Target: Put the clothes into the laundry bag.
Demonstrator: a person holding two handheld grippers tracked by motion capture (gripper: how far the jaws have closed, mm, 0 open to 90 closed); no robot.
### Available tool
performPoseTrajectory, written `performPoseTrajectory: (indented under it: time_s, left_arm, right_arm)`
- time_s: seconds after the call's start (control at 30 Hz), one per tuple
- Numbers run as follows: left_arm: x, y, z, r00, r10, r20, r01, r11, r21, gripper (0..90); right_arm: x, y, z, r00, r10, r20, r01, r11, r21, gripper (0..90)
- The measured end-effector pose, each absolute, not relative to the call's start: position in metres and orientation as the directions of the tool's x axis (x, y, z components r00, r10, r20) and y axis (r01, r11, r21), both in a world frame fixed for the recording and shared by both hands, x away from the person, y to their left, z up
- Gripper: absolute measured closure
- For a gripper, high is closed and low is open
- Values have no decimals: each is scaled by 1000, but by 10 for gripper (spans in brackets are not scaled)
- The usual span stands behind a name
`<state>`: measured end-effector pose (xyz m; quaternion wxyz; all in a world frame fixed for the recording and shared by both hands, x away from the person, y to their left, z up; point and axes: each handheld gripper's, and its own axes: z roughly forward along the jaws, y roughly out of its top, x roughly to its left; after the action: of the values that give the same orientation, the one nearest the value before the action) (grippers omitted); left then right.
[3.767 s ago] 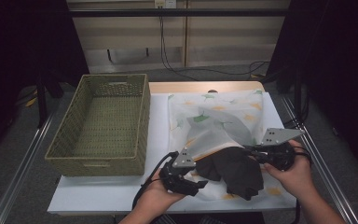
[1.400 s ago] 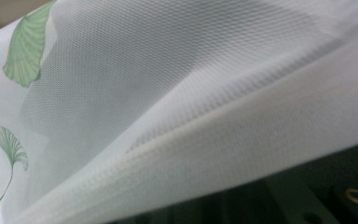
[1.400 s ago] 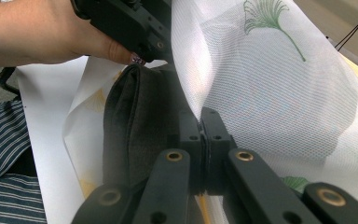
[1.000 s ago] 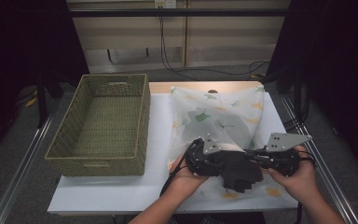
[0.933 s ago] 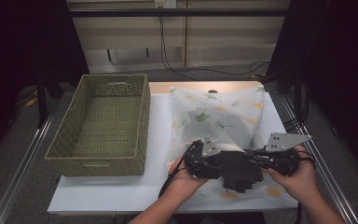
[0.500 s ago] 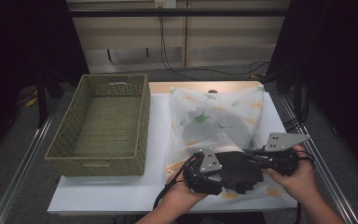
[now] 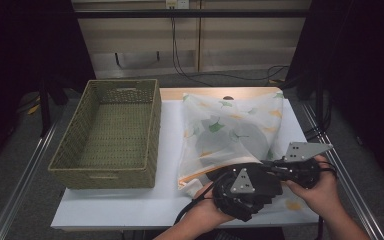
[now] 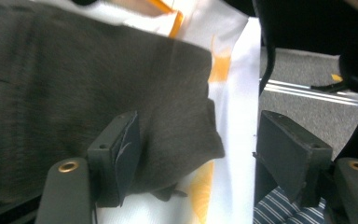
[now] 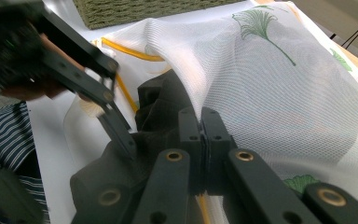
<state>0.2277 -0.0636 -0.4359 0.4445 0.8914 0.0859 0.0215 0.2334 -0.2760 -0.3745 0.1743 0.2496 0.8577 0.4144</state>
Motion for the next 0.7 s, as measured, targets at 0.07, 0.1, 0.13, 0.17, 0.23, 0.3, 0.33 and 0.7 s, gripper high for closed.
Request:
performPoseTrajectory:
  time_s: [0.07, 0.1, 0.13, 0.17, 0.23, 0.3, 0.33, 0.7]
  left_arm:
    - [232, -66, -440, 983, 179, -52, 152, -607, 780, 307]
    - [234, -68, -442, 982, 182, -52, 153, -607, 780, 306]
    - [235, -68, -444, 980, 189, -55, 161, -611, 775, 306]
    - [236, -69, -447, 979, 195, -66, 173, -606, 776, 305]
    - [238, -70, -448, 980, 192, -55, 167, -635, 754, 303]
    - [238, -73, -454, 979, 194, -59, 171, -629, 759, 290]
    - [238, -73, -456, 979, 196, -55, 171, -644, 746, 285]
    - [241, -81, -470, 977, 212, -25, 168, -691, 703, 288]
  right_arm:
    - [233, -277, -375, -817, 570, -90, 284, 532, 798, 895]
    - [233, -277, -375, -817, 569, -90, 283, 532, 798, 894]
    - [233, -277, -375, -818, 569, -88, 284, 531, 798, 895]
    - [233, -277, -375, -815, 572, -90, 284, 531, 798, 895]
    - [233, -278, -374, -817, 569, -89, 281, 530, 800, 895]
    - [233, -278, -374, -815, 573, -85, 287, 526, 801, 894]
    - [233, -278, -374, -816, 572, -84, 286, 526, 801, 894]
    - [233, -279, -376, -821, 567, -72, 288, 519, 805, 895]
